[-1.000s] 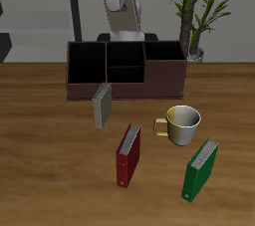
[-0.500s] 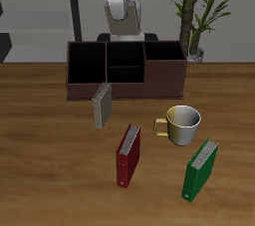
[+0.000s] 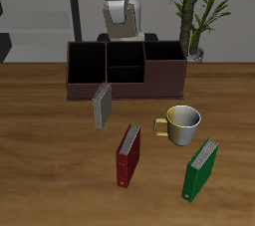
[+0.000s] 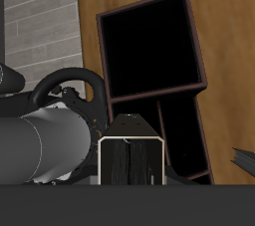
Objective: Place the right yellow book into the back desk caddy's back compartment
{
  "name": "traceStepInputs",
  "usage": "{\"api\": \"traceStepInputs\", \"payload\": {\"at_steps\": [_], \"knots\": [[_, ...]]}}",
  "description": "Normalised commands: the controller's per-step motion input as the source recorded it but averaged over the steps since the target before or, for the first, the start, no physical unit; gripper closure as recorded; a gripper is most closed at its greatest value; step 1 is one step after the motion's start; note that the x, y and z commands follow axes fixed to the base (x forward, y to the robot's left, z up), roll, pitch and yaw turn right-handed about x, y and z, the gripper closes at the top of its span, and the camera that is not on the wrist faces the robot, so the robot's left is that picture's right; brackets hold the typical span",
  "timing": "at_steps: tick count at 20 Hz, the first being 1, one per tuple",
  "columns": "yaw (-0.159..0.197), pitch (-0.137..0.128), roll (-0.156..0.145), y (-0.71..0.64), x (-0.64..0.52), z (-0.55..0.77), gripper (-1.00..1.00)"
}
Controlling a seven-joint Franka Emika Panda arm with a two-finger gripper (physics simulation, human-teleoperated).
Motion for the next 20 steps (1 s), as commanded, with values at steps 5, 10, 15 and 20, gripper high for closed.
{"api": "traceStepInputs", "payload": {"at_steps": [5,10,15,20], "knots": [[0.020,-0.013,0.008,0.04,0.04,0.02,1.00],[0.016,0.005,0.022,0.07,0.01,-0.04,1.00],[0.033,0.013,0.019,0.03,-0.01,-0.12,1.00],[0.024,0.031,-0.013,-0.08,0.07,-0.11,1.00]]}}
